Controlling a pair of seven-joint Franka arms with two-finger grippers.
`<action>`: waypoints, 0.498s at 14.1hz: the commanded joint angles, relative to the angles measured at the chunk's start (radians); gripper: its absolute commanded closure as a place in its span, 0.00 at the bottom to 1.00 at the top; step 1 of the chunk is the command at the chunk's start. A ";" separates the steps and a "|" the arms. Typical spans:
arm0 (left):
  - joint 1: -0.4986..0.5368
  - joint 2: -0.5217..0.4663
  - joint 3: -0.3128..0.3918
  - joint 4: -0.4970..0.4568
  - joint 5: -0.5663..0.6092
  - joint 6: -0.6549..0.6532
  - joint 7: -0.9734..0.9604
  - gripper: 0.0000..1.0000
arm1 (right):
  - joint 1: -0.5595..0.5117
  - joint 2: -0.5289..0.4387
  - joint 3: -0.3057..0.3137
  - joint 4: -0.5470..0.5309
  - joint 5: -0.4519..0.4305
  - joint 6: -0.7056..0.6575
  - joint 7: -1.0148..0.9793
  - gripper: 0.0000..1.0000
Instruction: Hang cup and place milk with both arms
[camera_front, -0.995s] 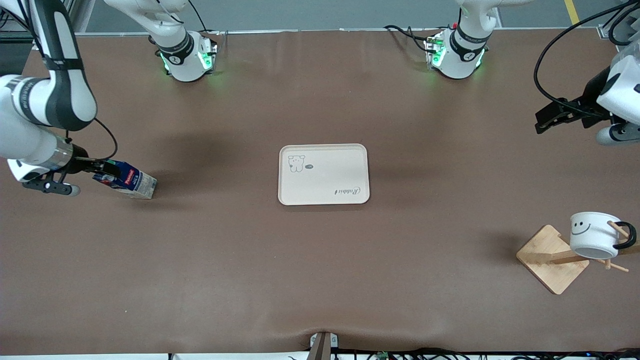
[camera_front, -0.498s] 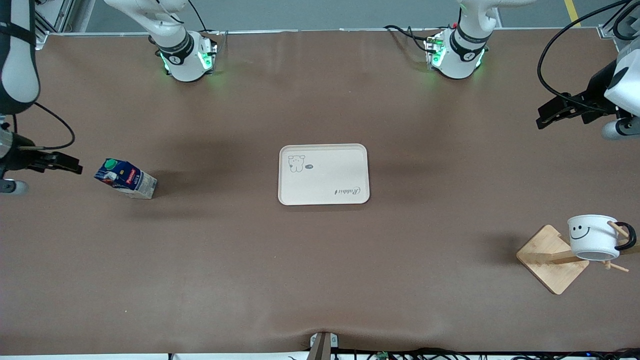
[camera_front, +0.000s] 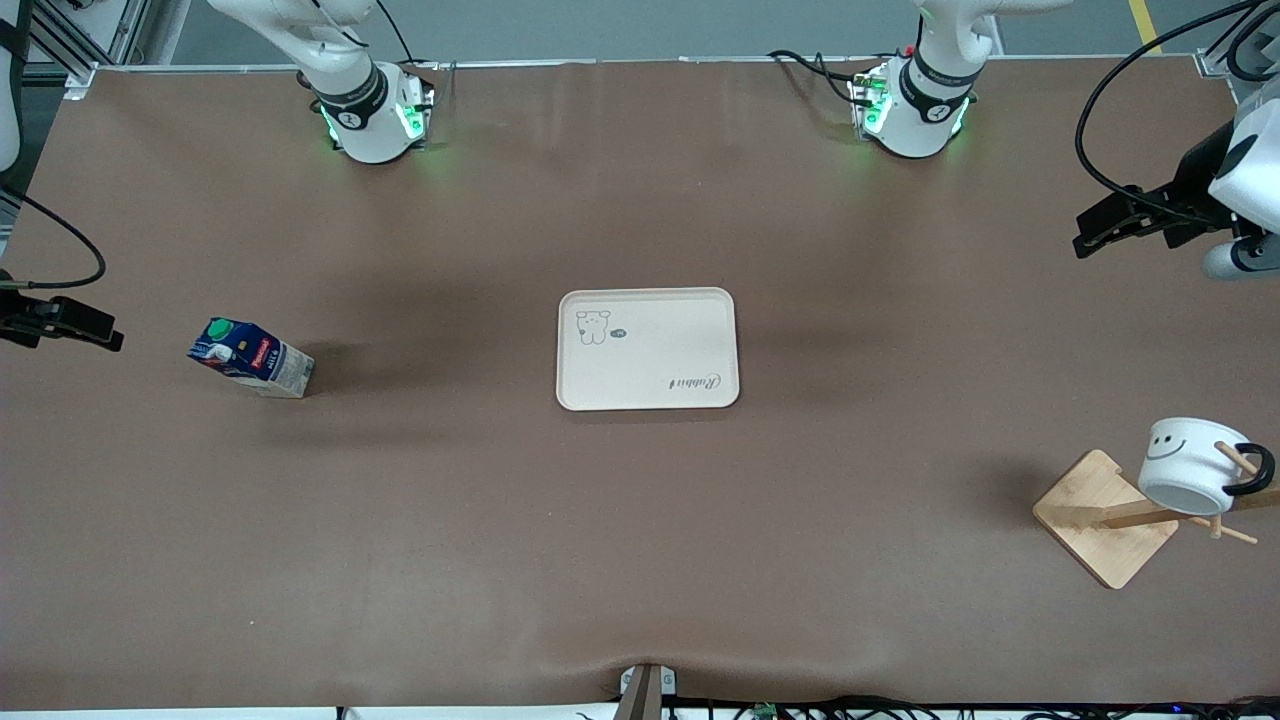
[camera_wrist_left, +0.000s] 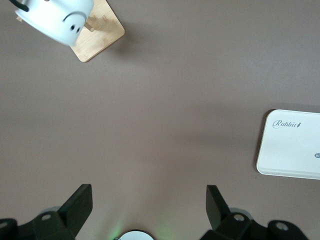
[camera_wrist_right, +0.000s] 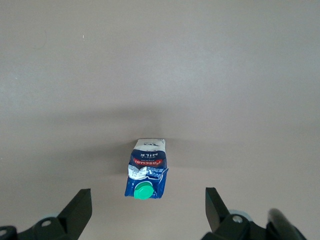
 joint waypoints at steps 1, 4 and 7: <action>-0.001 -0.016 0.009 -0.013 -0.003 0.000 0.016 0.00 | -0.001 -0.007 0.006 0.025 -0.015 -0.102 0.025 0.00; 0.001 -0.012 0.010 -0.010 0.000 0.001 0.014 0.00 | 0.039 -0.007 0.011 0.051 -0.025 -0.186 0.022 0.00; 0.001 -0.012 0.010 -0.012 0.007 0.000 0.017 0.00 | 0.039 0.007 0.011 0.183 -0.004 -0.195 0.018 0.00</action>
